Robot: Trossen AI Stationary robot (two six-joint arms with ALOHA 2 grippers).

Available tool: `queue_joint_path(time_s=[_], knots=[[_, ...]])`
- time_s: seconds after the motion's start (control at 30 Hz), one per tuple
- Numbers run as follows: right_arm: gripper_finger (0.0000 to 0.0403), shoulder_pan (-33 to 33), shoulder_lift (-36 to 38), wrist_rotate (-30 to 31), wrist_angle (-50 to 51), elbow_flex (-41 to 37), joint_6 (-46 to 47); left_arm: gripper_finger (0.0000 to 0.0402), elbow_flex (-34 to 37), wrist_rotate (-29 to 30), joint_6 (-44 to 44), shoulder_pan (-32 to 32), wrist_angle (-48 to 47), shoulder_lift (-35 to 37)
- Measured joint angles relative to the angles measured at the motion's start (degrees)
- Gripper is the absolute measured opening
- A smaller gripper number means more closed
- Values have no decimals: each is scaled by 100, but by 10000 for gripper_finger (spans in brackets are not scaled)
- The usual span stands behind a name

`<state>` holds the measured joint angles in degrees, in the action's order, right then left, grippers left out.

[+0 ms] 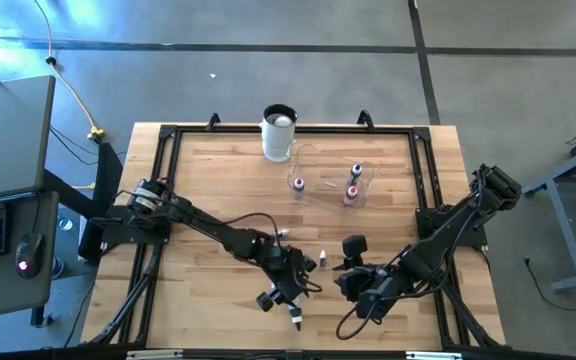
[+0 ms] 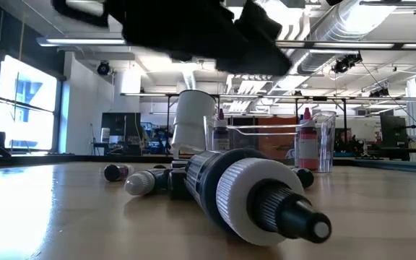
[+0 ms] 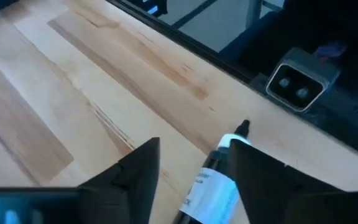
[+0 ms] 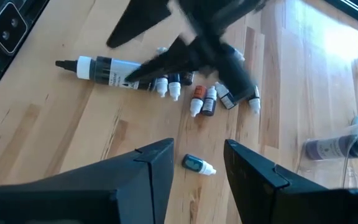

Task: Pick & Place food coloring
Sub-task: Put the large black food coloring bottle into the transparent container

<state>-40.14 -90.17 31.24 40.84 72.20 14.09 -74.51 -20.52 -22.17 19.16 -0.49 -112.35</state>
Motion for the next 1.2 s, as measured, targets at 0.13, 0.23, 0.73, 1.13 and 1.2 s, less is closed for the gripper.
queue_joint_path(time_s=[0.13,0.23,0.73,1.13,1.2], knots=[[134,0,0,-1,4,0,0,208,10,-68,-315,0,-85,-121],[134,0,0,-11,6,0,0,208,41,-24,-328,0,-244,-253],[134,0,0,-9,10,0,0,208,15,213,-445,-2,-535,-565],[134,0,0,-2,4,0,0,187,22,396,-307,-2,-461,-571],[134,0,0,1,4,0,0,169,23,385,-285,-2,-449,-571]])
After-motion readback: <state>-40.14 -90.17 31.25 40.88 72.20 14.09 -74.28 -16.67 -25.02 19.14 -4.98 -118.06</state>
